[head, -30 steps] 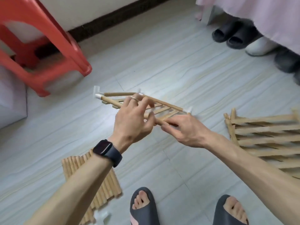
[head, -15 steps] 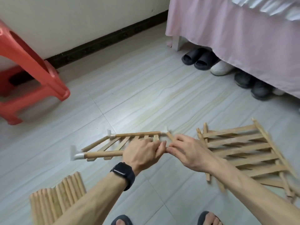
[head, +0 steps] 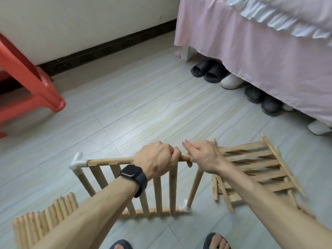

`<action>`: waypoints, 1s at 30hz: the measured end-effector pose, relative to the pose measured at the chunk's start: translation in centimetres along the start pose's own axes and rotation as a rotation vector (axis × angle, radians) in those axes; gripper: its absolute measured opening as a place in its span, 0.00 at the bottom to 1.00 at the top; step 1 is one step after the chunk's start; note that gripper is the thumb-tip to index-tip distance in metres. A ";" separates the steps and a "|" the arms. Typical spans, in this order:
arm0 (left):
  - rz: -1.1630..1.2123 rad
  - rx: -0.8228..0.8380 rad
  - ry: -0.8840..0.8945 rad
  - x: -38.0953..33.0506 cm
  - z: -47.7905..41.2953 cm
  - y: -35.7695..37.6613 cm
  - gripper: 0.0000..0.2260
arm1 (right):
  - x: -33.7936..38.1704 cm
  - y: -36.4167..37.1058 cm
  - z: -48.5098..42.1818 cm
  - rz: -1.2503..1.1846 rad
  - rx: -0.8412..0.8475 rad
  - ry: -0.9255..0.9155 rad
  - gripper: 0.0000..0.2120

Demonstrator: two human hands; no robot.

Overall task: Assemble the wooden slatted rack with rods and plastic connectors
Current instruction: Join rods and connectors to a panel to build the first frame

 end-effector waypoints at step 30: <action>-0.186 -0.201 0.625 3.4 1.8 10.9 0.20 | -7.6 10.3 -0.5 -1.249 -0.070 0.786 0.15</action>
Point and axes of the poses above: each hand's wrist, its own z-axis away from the middle knuckle, its own y-axis out of the palm, x = y × z, the point moved 3 cm from there along -z, towards the middle knuckle, and after that the axes turned 10 degrees about x, right-handed, at the moved point
